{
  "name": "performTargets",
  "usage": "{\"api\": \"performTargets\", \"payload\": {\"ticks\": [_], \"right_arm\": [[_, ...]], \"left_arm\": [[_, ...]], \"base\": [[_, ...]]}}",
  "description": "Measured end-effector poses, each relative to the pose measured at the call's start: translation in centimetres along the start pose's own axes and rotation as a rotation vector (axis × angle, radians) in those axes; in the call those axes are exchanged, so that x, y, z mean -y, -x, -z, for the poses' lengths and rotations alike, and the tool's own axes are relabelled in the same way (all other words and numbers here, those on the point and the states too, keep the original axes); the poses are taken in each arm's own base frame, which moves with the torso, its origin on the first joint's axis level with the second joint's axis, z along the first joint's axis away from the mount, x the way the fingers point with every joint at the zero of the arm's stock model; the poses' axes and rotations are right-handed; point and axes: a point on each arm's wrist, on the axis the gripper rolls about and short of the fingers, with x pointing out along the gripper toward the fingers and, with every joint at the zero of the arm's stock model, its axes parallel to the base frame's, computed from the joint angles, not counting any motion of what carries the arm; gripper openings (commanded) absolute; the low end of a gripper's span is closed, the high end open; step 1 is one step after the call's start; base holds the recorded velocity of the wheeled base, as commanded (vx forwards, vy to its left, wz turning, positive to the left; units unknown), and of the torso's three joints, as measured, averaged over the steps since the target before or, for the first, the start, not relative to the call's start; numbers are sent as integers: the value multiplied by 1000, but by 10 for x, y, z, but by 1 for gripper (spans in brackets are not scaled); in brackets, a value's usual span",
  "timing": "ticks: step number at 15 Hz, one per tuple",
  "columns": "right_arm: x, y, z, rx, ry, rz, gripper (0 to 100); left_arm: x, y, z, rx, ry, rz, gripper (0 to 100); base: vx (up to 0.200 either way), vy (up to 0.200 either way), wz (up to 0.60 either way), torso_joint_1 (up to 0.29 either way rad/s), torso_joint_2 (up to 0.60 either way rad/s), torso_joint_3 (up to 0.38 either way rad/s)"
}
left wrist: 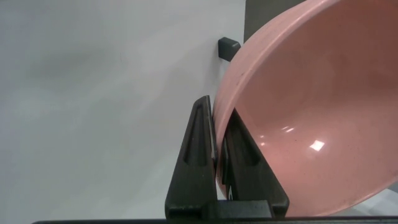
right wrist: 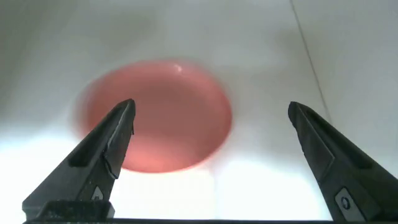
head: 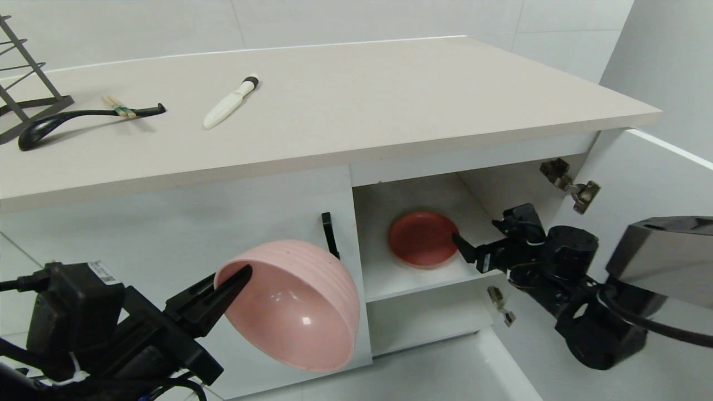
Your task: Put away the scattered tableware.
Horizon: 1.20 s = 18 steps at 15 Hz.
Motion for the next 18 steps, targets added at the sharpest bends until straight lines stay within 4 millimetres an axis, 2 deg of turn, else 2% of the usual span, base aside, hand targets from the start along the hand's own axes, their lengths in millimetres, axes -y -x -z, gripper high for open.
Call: {"api": "performTargets", "payload": {"ticks": [3, 5, 7, 10, 13, 18], "right_arm": [[-11, 62, -33, -17, 19, -43, 100], [-14, 88, -50, 10, 23, -59, 100], [-17, 110, -57, 12, 24, -74, 100], [-16, 134, -64, 23, 25, -78, 100], [-15, 156, -71, 44, 23, -78, 100], [-13, 160, -77, 75, 30, -72, 100]], "left_arm": [[0, -3, 4, -26, -35, -8, 0], [1, -9, 3, -21, -42, -16, 0], [4, -14, 2, -18, -56, -43, 0], [25, -29, 0, -18, -57, -22, 0], [51, -49, 12, -69, -52, 31, 0], [72, -84, 26, -104, -35, -56, 0]], "base": [[0, 0, 0, 0, 0, 0], [0, 0, 0, 0, 0, 0], [0, 0, 0, 0, 0, 0], [0, 0, 0, 0, 0, 0], [0, 0, 0, 0, 0, 0], [0, 0, 0, 0, 0, 0]]}}
